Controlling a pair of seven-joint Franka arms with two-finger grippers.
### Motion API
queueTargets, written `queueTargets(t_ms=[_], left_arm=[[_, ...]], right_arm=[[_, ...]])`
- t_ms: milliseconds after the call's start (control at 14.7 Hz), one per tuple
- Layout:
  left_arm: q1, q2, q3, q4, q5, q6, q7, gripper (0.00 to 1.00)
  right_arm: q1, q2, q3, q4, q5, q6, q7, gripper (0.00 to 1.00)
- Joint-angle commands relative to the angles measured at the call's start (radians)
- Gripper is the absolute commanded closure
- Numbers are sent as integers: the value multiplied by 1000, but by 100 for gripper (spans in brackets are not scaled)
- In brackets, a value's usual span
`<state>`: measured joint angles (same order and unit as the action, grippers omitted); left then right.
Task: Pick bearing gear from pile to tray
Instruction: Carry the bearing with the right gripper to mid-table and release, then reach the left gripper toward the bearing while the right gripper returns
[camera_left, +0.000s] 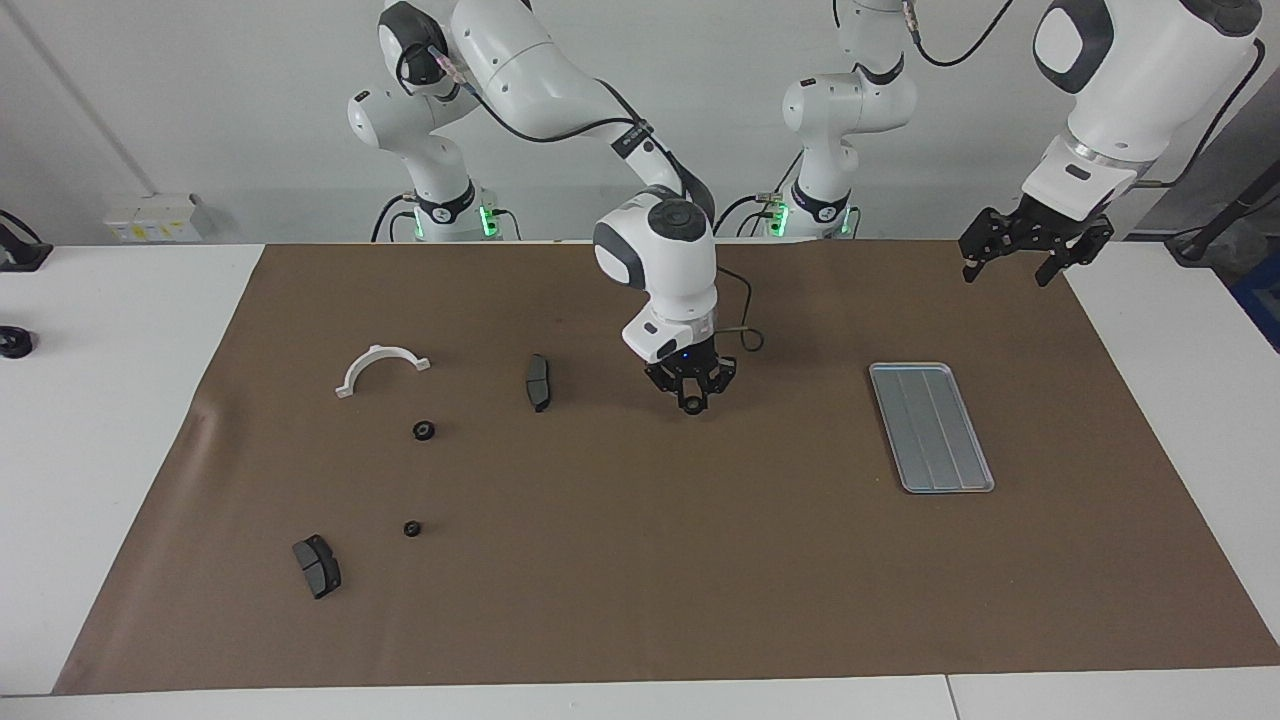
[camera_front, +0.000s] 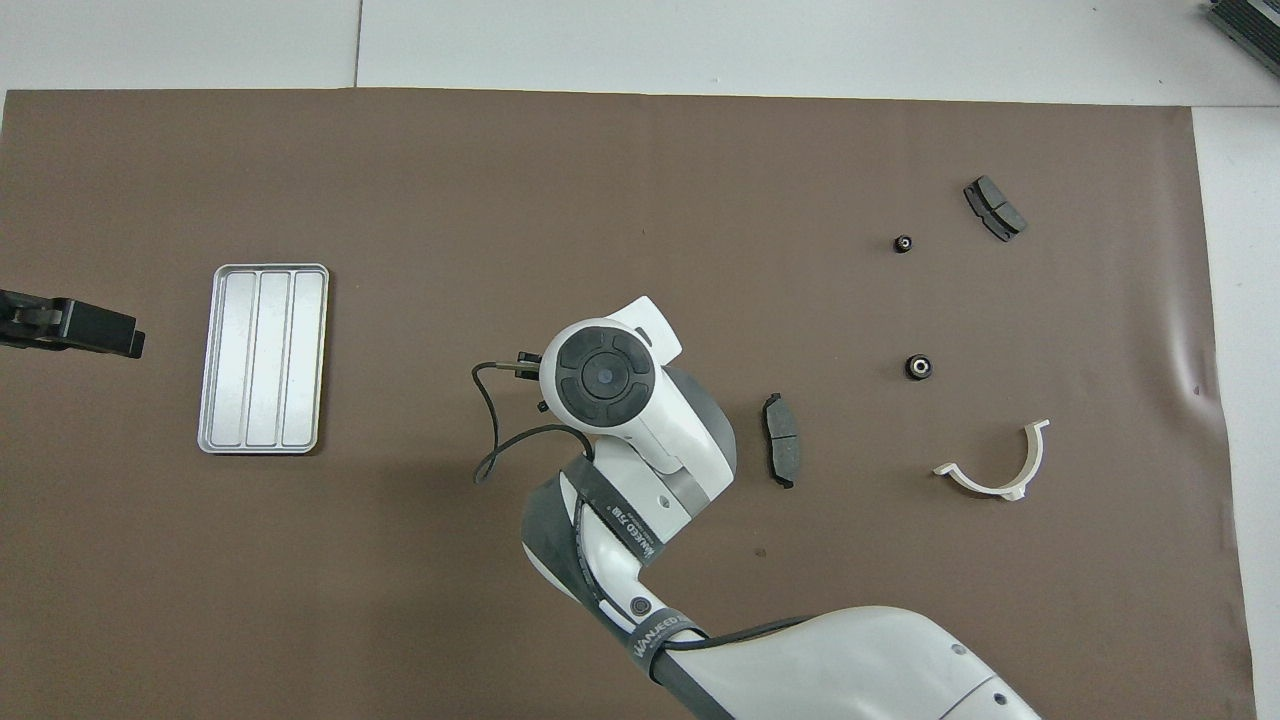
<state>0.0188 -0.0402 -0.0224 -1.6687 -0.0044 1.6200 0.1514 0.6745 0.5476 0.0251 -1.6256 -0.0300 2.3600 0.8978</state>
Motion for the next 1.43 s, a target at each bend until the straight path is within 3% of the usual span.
queueTargets(t_ms=[0, 68, 136, 272, 340, 408, 612, 816, 1088, 1360], left_arm=[[12, -4, -4, 7, -19, -17, 10, 0], [12, -4, -4, 7, -19, -17, 10, 0], [12, -4, -4, 7, -17, -17, 10, 0], [12, -4, -4, 7, -19, -17, 10, 0], [12, -4, -4, 7, -19, -17, 10, 0], [12, -4, -4, 7, -19, -17, 10, 0], [12, -4, -4, 7, -19, -17, 10, 0], [12, -4, -4, 7, -19, -17, 10, 0], [12, -4, -4, 7, -17, -11, 11, 0], [-5, -4, -8, -5, -17, 38, 8, 0]], right_arm=[[-4, 14, -4, 12, -22, 18, 23, 90], [-4, 14, -4, 1, -21, 33, 24, 76], [-4, 14, -4, 0, -21, 36, 35, 68], [-3, 14, -4, -5, -21, 38, 49, 59], [-3, 12, -4, -5, -22, 36, 50, 33], [-1, 12, -5, -4, -25, 30, 52, 0], [-10, 2, -10, 6, -96, 1, 50, 0], [-87, -105, -17, -7, -97, -98, 23, 0], [-226, -260, -16, -100, -87, -225, -242, 0], [-373, -344, -13, -233, -62, -231, -584, 0]])
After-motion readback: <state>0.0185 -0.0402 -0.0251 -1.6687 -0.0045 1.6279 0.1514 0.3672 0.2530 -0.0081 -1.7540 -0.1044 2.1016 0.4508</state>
